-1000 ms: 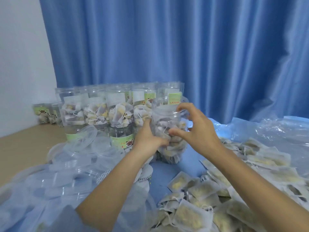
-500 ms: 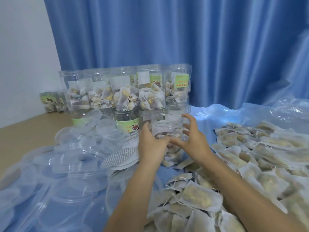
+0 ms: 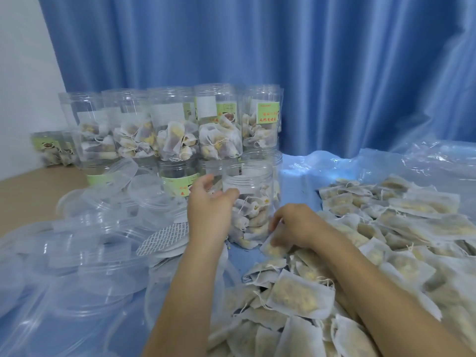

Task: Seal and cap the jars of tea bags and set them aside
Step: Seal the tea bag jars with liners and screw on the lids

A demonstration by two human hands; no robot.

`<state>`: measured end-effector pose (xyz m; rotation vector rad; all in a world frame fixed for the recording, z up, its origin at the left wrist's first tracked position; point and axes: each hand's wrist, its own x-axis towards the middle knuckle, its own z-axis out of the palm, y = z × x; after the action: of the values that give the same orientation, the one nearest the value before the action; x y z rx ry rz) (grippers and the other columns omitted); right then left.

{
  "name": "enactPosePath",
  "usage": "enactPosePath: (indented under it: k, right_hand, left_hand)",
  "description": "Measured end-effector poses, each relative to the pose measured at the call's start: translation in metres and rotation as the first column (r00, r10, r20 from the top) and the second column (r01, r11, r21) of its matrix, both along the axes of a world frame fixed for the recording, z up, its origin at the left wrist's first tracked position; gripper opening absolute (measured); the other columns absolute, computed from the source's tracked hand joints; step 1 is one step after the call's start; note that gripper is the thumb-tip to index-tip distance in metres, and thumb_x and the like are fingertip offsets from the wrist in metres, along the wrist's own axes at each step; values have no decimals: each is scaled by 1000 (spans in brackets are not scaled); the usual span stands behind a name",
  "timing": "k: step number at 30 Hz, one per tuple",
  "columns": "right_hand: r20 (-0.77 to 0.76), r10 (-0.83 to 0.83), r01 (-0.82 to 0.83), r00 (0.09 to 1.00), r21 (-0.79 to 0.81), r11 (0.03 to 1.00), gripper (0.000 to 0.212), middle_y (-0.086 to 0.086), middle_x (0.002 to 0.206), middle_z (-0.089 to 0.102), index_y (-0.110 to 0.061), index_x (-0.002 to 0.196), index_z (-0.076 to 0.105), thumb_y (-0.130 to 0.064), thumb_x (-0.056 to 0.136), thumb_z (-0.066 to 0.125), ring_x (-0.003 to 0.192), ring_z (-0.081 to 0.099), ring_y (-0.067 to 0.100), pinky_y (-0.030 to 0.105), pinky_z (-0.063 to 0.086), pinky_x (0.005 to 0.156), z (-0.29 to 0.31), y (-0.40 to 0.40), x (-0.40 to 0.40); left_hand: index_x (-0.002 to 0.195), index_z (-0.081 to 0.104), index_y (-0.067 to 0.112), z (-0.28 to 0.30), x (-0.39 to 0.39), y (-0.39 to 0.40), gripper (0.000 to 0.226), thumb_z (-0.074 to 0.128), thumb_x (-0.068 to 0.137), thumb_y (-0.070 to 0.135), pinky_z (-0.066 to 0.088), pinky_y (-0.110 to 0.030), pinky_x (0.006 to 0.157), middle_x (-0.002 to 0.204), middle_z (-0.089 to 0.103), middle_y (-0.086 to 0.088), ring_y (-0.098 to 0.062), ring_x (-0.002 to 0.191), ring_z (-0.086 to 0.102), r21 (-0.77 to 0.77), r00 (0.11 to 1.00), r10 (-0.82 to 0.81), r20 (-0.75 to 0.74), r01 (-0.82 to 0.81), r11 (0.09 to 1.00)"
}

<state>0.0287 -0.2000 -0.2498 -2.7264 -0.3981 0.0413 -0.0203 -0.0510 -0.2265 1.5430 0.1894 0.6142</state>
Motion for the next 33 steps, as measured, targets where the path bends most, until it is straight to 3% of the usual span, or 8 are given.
enactPosePath:
  k: [4, 7, 10, 14, 17, 21, 25, 33]
  right_hand:
    - [251, 135, -210, 959, 302, 930, 27, -8, 76, 61, -38, 76, 65, -15, 71, 79, 64, 50, 2, 7, 40, 61, 32, 2, -14]
    - [600, -40, -364, 799, 536, 762, 23, -11, 78, 65, -36, 81, 67, -16, 74, 77, 66, 53, -2, 4, 40, 66, 55, 11, -19]
    - [740, -204, -297, 641, 484, 823, 20, -3, 92, 65, -16, 100, 70, -12, 81, 70, 74, 54, -2, 5, 36, 72, 73, 26, -9]
    - [560, 59, -205, 826, 201, 958, 30, 3, 118, 65, -25, 121, 64, -31, 91, 60, 112, 55, 21, 23, 36, 97, 70, 43, 7]
    - [730, 130, -343, 671, 151, 927, 21, 4, 108, 69, -18, 110, 71, -21, 91, 63, 105, 57, 26, 31, 40, 95, 65, 66, -3]
    - [504, 409, -435, 761, -72, 898, 21, 6, 103, 68, -13, 108, 70, -22, 91, 61, 97, 60, 22, 26, 42, 83, 55, 105, -9]
    - [302, 382, -337, 873, -191, 922, 24, 8, 103, 68, -17, 102, 71, -35, 89, 60, 97, 61, 25, 37, 51, 86, 39, 118, -9]
    - [198, 348, -305, 916, -219, 927, 35, 14, 104, 61, -11, 104, 67, -42, 92, 54, 99, 59, 30, 36, 48, 83, 20, 107, -5]
  left_hand:
    - [130, 43, 13, 16, -7, 16, 56, 66, 80, 7, 46, -34, 93, 123, 52, 0, -18, 106, 58, -137, 999, 44, 29, -40, 990]
    - [128, 44, 10, 24, -15, 25, 52, 64, 81, 2, 50, -32, 89, 125, 53, -6, -14, 92, 59, -209, 997, 61, 56, -48, 977]
    - [126, 42, 4, 32, -21, 32, 47, 58, 83, -5, 53, -27, 81, 124, 53, -17, -15, 80, 58, -367, 994, 42, 106, -1, 930]
    - [121, 45, 7, 38, -26, 45, 40, 55, 84, -5, 53, -24, 74, 108, 55, -11, -14, 77, 57, -432, 985, 123, 121, -59, 900]
    - [125, 48, 3, 35, -25, 57, 42, 55, 83, -3, 49, -22, 68, 104, 54, -9, -18, 85, 56, -427, 980, 177, 91, -122, 896]
    - [111, 53, 11, 25, -20, 68, 32, 53, 82, -2, 53, -32, 78, 87, 56, 1, -16, 75, 56, -297, 974, 225, 11, -212, 931]
    - [100, 54, 18, 12, -14, 79, 27, 51, 81, -1, 48, -40, 92, 96, 59, 0, -24, 96, 59, -21, 954, 293, -60, -294, 955]
    - [131, 50, 12, -24, 0, 81, 48, 41, 88, -5, 35, -30, 96, 138, 47, -7, -26, 123, 46, 653, 933, 326, -154, -151, 742]
